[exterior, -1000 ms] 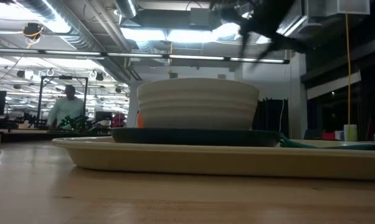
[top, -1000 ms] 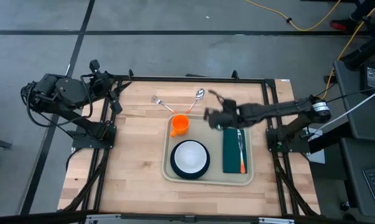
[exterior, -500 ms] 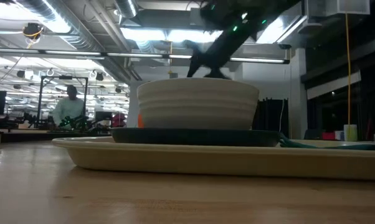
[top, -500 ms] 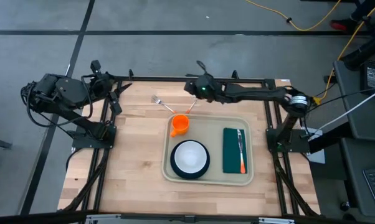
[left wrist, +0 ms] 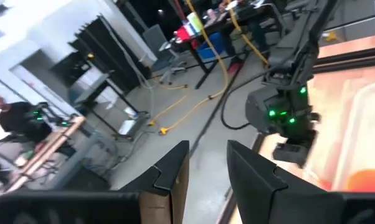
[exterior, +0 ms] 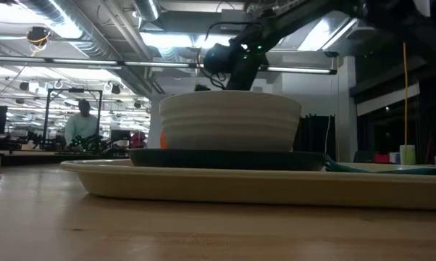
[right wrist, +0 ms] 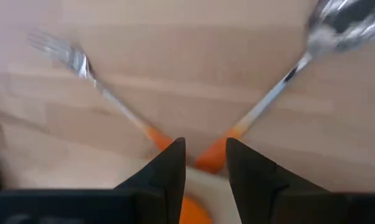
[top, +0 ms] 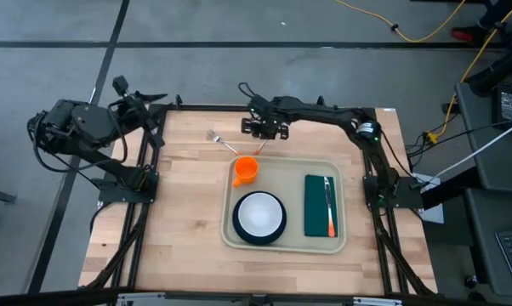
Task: Set up tray
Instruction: Put the orange spoon on the green napkin to the left of the orange knife
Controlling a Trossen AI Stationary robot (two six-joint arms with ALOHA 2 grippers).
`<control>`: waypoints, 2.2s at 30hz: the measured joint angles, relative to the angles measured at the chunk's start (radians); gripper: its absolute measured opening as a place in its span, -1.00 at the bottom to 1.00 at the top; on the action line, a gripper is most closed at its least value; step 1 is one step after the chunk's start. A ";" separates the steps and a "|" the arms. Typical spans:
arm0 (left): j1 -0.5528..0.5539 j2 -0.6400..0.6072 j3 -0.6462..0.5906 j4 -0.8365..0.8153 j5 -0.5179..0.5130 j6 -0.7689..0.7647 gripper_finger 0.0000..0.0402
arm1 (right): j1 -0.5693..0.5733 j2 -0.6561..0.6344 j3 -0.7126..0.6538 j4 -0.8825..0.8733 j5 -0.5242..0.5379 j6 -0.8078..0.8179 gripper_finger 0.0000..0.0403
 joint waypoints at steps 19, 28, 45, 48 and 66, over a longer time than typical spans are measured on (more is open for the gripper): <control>0.000 -0.105 0.000 0.000 -0.037 -0.011 -0.49 | -0.038 0.033 0.042 -0.050 -0.086 -0.043 -0.10; 0.000 -0.114 0.000 0.000 -0.029 -0.017 -0.49 | -0.044 0.038 0.042 -0.051 0.062 0.193 0.47; 0.000 -0.128 0.000 -0.003 -0.028 0.001 -0.49 | -0.028 0.084 0.041 -0.109 0.120 0.317 0.21; 0.000 -0.137 0.000 -0.004 -0.019 0.000 -0.49 | -0.025 0.104 0.041 -0.114 0.084 0.318 0.20; 0.000 -0.163 0.000 -0.031 0.096 -0.097 -0.49 | -0.015 0.167 0.043 -0.090 -0.035 0.369 0.19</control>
